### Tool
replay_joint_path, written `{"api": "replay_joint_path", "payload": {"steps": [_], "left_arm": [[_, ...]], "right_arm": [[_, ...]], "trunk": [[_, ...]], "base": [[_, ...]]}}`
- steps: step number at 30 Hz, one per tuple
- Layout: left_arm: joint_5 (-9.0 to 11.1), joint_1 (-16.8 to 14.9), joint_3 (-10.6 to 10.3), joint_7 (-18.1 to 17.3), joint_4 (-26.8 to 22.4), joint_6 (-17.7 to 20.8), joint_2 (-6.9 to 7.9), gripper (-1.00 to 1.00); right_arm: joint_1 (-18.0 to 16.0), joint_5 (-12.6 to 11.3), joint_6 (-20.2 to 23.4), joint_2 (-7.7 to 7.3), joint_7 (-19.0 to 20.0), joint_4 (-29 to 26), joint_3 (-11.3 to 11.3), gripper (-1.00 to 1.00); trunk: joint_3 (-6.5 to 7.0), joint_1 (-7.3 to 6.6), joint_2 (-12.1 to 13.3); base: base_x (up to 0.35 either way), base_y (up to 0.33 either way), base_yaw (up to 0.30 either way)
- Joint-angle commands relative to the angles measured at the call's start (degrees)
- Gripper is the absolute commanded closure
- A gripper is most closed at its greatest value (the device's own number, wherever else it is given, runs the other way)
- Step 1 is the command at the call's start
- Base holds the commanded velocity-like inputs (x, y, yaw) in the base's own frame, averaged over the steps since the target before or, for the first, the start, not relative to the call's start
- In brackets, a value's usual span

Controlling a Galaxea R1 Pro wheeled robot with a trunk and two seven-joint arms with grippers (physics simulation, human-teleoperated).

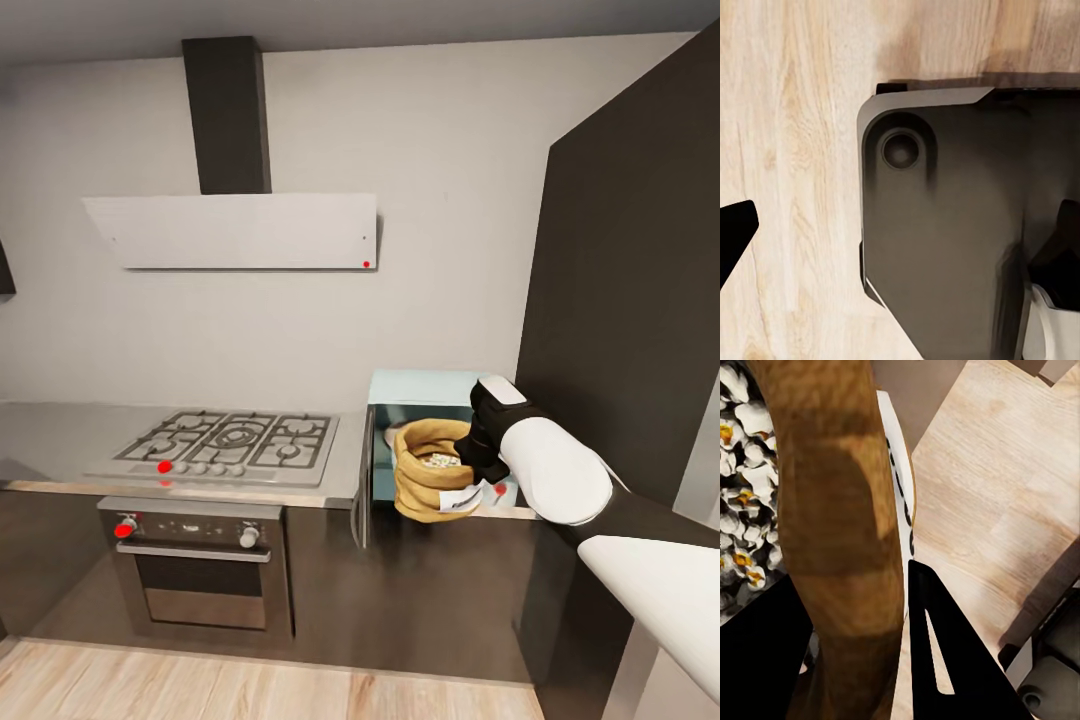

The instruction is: In the kitchen, take the popcorn bag from the countertop, put it into the microwave, and heat it until the popcorn is cooked so the cooked popcorn ends up inside the bag.

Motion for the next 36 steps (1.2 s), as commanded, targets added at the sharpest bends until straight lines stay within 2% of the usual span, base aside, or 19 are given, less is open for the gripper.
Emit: {"api": "replay_joint_path", "payload": {"steps": [1, 36], "left_arm": [[0.0, 0.0, 0.0, 0.0, -0.1, 0.3, 0.03, -1.00], [0.0, 0.0, 0.1, 0.0, -0.1, 0.3, -0.01, -1.00]], "right_arm": [[0.0, -0.6, 0.6, 0.01, -0.4, -0.2, 0.4, 1.00], [1.5, -0.6, 0.4, -0.34, -0.4, -0.2, 0.4, 1.00]], "trunk": [[-0.11, 0.01, -0.1], [-0.11, 0.01, -0.1]], "base": [[0.000, 0.000, 0.000], [0.023, 0.050, -0.019]]}}
